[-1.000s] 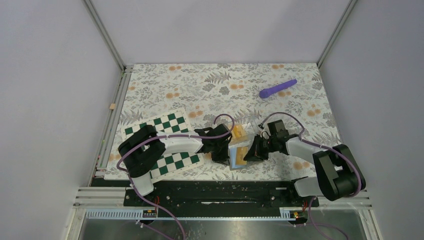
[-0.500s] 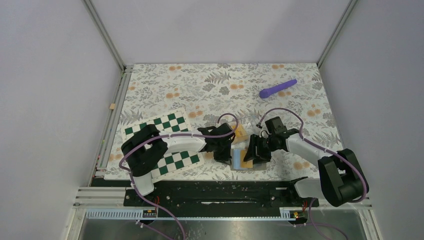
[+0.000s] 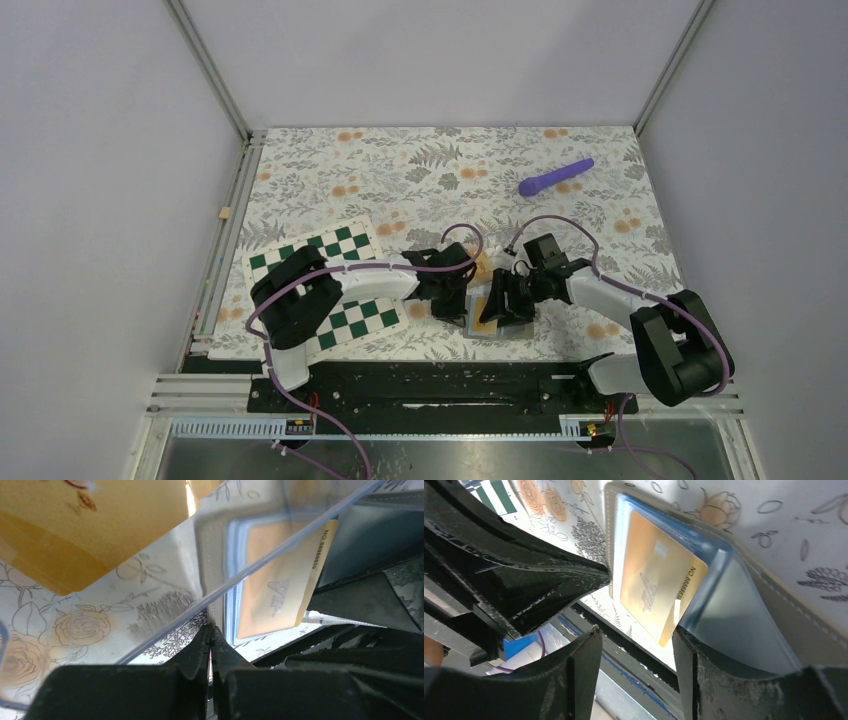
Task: Put the credit cards into the card holder
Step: Insert the credit card into the card holder.
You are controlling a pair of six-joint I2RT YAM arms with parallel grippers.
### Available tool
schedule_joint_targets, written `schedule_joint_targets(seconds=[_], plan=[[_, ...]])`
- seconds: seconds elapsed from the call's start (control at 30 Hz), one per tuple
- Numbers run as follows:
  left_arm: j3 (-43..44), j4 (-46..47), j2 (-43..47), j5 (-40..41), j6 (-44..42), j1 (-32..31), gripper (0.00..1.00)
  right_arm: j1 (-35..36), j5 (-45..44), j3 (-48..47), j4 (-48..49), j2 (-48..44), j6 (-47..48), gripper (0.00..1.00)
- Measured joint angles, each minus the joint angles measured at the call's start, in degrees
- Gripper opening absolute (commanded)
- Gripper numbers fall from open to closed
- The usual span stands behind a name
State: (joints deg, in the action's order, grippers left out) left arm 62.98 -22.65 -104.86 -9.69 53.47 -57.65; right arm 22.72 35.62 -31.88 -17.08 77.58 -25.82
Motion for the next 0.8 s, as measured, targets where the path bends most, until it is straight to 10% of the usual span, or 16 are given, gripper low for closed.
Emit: schedule_joint_targets(seconds=[0.23, 0.57, 0.8], plan=[[0.2, -1.4, 0.0, 0.6, -1.0, -0.1, 0.01, 2.7, 0.0, 0.0, 1.9, 0.1, -1.2, 0.64], [0.9, -5.5, 2.6, 4.4, -2.4, -0.1, 0.37, 3.2, -3.6, -1.6, -4.9, -4.3, -0.5, 0.77], [0.9, -3.3, 7.5, 3.3, -2.4, -0.1, 0.41, 3.3, -7.3, -4.1, -8.0, -9.4, -0.6, 0.57]])
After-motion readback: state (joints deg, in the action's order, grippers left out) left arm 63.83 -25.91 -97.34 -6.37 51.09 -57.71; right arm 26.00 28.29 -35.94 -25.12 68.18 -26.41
